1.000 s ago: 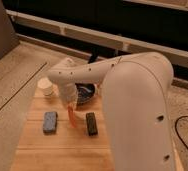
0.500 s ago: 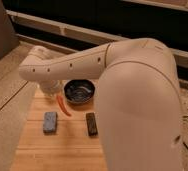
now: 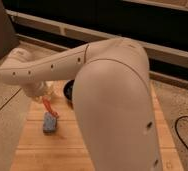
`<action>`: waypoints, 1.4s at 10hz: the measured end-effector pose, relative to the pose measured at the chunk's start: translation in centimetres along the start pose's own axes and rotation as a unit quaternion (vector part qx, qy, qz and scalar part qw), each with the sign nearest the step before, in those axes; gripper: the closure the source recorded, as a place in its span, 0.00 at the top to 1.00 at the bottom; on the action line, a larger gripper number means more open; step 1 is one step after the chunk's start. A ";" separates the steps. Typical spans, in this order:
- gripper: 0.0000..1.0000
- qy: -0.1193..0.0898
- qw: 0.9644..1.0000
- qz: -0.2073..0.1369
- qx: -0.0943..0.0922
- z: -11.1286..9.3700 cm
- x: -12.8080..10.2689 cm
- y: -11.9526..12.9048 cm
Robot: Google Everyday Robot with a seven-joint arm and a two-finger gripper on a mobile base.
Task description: Place the pepper on the white sponge
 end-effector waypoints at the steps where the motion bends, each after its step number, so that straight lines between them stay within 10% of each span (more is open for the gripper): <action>1: 0.00 0.005 1.000 -0.018 -0.003 0.5 -0.4 1.6; 8: 0.00 0.085 0.995 -0.041 -0.029 7.0 2.4 6.3; 14: 0.00 0.115 0.993 -0.023 -0.008 9.5 2.7 4.1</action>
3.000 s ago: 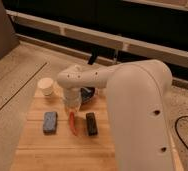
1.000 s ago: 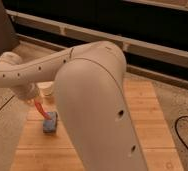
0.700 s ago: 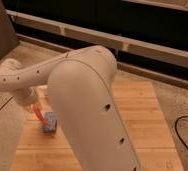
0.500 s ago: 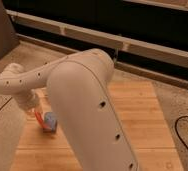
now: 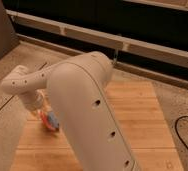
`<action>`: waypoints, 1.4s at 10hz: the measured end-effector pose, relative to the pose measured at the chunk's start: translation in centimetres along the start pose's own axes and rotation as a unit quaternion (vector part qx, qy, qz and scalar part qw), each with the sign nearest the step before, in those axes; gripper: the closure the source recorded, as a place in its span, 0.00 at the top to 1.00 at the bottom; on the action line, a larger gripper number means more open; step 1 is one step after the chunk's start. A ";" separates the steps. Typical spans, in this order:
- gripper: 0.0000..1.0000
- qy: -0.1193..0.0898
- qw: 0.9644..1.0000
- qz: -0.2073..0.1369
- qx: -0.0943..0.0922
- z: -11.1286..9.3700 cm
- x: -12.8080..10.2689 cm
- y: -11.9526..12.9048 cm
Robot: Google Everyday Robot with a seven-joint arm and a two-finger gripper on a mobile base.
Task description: Place the pepper on the white sponge
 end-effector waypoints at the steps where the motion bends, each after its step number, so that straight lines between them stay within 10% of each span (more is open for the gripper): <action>1: 0.00 -0.001 1.000 0.002 0.003 -0.1 -0.2 -0.3; 12: 0.01 0.007 0.997 0.067 0.027 -0.1 0.1 -5.1; 14: 0.17 0.017 0.997 0.072 0.027 0.4 0.4 -5.5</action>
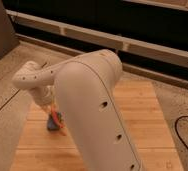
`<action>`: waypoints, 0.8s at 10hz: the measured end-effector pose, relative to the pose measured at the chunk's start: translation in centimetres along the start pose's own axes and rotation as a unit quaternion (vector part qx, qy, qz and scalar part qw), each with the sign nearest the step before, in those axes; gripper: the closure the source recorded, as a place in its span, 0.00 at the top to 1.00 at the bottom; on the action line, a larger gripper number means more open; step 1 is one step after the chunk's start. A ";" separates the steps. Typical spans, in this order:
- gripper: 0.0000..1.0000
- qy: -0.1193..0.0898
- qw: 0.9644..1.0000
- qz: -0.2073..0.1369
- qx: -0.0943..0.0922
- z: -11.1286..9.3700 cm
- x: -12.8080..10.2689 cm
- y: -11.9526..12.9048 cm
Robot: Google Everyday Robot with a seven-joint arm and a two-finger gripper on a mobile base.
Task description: Place the pepper on the white sponge
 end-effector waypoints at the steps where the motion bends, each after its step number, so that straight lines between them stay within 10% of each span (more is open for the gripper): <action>1: 0.27 0.003 1.000 -0.002 -0.001 0.2 0.0 0.2; 6: 0.75 0.003 1.000 -0.015 -0.006 -0.1 -0.2 1.1; 8: 0.80 -0.002 1.000 -0.015 -0.009 -0.6 -0.4 1.1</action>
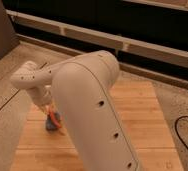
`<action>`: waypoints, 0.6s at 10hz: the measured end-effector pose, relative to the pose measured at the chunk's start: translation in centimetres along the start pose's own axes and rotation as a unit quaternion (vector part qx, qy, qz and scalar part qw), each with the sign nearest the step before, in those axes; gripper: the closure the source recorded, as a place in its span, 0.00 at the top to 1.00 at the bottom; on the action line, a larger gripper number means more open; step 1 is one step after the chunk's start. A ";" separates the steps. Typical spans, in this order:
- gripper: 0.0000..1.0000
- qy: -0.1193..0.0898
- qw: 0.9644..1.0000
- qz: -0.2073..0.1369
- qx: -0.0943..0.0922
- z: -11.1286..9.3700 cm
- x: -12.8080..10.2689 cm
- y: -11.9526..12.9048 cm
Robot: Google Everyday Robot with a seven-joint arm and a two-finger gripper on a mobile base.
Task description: Place the pepper on the white sponge
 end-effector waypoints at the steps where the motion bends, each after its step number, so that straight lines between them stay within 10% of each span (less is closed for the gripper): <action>1: 0.80 -0.003 1.000 -0.001 -0.001 -0.3 0.0 0.1; 6: 0.80 -0.025 1.000 -0.006 -0.008 -2.1 -0.1 0.4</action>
